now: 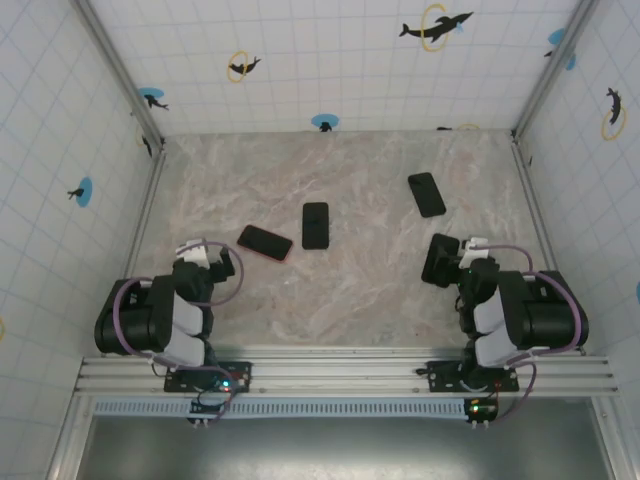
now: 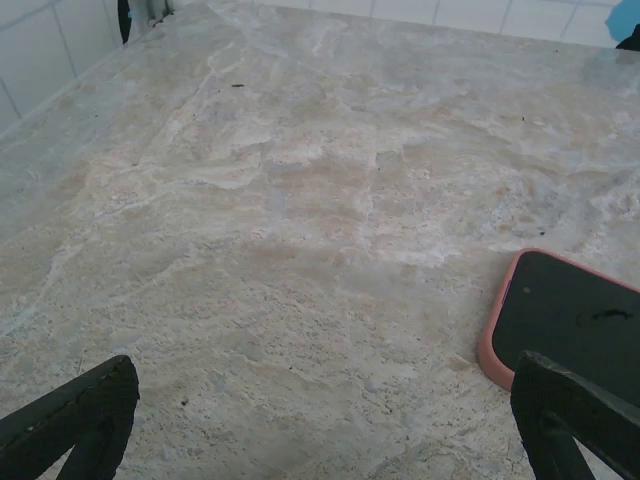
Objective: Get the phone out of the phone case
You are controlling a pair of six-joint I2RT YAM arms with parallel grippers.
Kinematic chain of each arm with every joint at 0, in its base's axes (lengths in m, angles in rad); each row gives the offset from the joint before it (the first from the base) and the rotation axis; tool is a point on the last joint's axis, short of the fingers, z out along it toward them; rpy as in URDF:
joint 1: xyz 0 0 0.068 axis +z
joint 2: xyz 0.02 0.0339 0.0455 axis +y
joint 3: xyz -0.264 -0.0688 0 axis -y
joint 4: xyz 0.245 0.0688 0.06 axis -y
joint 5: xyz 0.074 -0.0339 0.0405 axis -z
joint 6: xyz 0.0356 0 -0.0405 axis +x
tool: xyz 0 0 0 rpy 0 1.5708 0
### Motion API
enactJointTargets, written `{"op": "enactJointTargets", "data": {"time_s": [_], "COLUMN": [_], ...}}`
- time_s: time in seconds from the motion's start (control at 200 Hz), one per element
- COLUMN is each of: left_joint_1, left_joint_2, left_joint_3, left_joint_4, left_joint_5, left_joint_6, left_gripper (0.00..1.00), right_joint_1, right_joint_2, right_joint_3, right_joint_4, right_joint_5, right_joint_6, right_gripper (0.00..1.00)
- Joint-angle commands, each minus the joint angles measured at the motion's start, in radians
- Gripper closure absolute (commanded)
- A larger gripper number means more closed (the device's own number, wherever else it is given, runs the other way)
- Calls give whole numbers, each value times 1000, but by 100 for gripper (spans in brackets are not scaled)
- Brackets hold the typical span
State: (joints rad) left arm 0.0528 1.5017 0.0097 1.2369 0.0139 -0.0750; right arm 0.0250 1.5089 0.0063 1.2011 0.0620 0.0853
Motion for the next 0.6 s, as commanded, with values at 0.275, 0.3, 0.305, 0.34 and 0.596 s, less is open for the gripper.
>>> {"op": "enactJointTargets", "data": {"time_s": [0.275, 0.3, 0.305, 0.34, 0.596], "left_joint_1": [-5, -5, -5, -7, -5], "left_joint_2": [13, 13, 13, 13, 13], "left_joint_3": [-4, -4, -4, -4, -3], "left_joint_4": [33, 33, 33, 34, 30], "left_joint_5": [-2, -2, -2, -2, 0], "left_joint_6": [18, 17, 18, 18, 18], "left_gripper": [2, 2, 2, 2, 2], "right_joint_1": [-5, -5, -5, -6, -9], "right_joint_2": [11, 11, 11, 11, 11], "right_joint_3": [-3, -3, -3, -3, -3], "right_joint_4": [49, 50, 50, 50, 50], "right_joint_5": [-1, -2, -2, -3, -10], "right_joint_6": [-13, -13, -13, -13, -10], "right_gripper": [0, 0, 1, 0, 0]}}
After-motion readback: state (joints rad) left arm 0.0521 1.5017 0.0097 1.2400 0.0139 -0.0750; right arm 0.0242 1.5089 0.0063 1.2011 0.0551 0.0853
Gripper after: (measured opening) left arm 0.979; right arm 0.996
